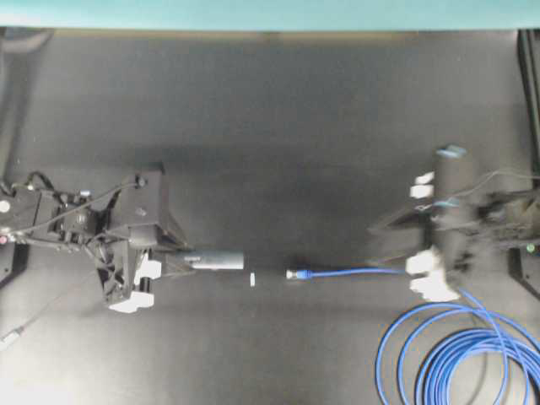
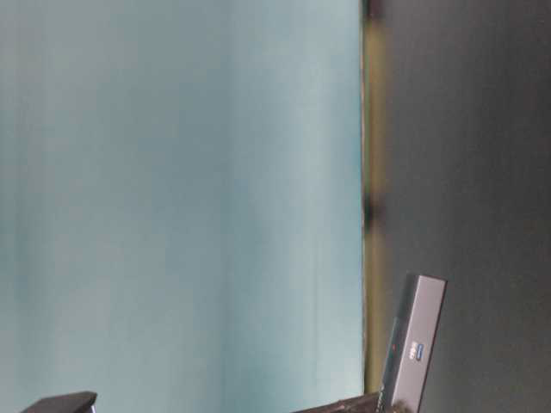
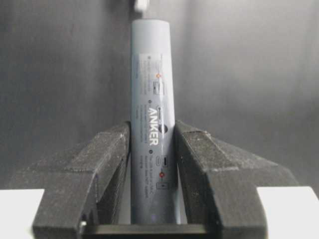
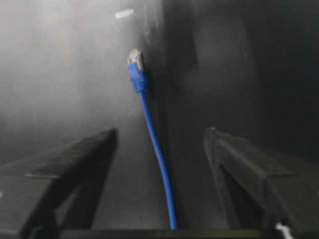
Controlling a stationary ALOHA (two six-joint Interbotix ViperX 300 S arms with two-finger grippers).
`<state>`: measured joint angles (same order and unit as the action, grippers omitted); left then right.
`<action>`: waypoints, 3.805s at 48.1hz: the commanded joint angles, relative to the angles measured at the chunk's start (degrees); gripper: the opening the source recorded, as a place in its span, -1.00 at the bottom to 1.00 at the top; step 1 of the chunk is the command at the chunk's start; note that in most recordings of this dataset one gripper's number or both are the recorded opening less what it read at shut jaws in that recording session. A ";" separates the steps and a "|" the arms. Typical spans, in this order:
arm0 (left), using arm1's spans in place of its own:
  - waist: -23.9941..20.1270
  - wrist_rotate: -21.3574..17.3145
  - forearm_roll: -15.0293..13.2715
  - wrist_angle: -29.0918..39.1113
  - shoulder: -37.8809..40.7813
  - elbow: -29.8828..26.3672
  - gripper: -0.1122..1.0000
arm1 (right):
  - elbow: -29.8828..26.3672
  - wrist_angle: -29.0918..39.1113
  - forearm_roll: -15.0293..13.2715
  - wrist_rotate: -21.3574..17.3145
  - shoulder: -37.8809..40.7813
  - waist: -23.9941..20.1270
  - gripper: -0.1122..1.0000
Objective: Insert the LAN cable into the hub.
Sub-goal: 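Grasp the blue LAN cable behind its plug with the right gripper, then raise the hub and plug, aligning the plug with the hub's port, then push the blue plug into the hub port with the right gripper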
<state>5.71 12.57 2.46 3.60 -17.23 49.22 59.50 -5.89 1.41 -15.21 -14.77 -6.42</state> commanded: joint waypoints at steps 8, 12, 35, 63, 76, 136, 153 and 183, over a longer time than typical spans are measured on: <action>1.05 2.46 0.18 0.79 -0.88 -1.93 -0.28 | -7.91 -2.64 -1.32 5.71 12.48 -1.49 0.46; 1.49 3.16 0.18 0.79 -1.05 -1.85 -0.28 | -9.32 -2.90 -1.23 6.15 15.82 -1.58 0.46; 1.93 4.22 0.18 1.49 -1.32 -2.02 -0.28 | -12.22 -4.31 -1.14 6.50 24.17 -3.69 0.45; 2.55 4.83 0.18 1.05 -2.20 -2.64 -0.28 | -8.09 -12.48 0.97 5.63 23.03 -3.96 -0.60; 2.55 2.72 0.18 9.23 -2.37 -7.03 -0.28 | -5.19 -24.08 4.31 2.29 18.72 -5.01 -0.60; 1.67 -5.36 0.26 22.85 5.45 -18.19 -0.28 | -16.08 -11.69 5.80 1.49 15.03 -5.36 -0.60; 1.76 -6.68 0.18 23.12 6.77 -19.69 -0.28 | -17.49 -7.65 5.80 1.85 15.91 -5.19 -0.60; 2.46 -10.28 0.26 29.27 10.90 -25.66 -0.28 | -18.72 -7.91 5.80 1.93 16.17 -4.66 -0.60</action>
<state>7.91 2.99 2.46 32.52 -6.50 25.75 42.89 -12.83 7.21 -13.45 1.85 -11.78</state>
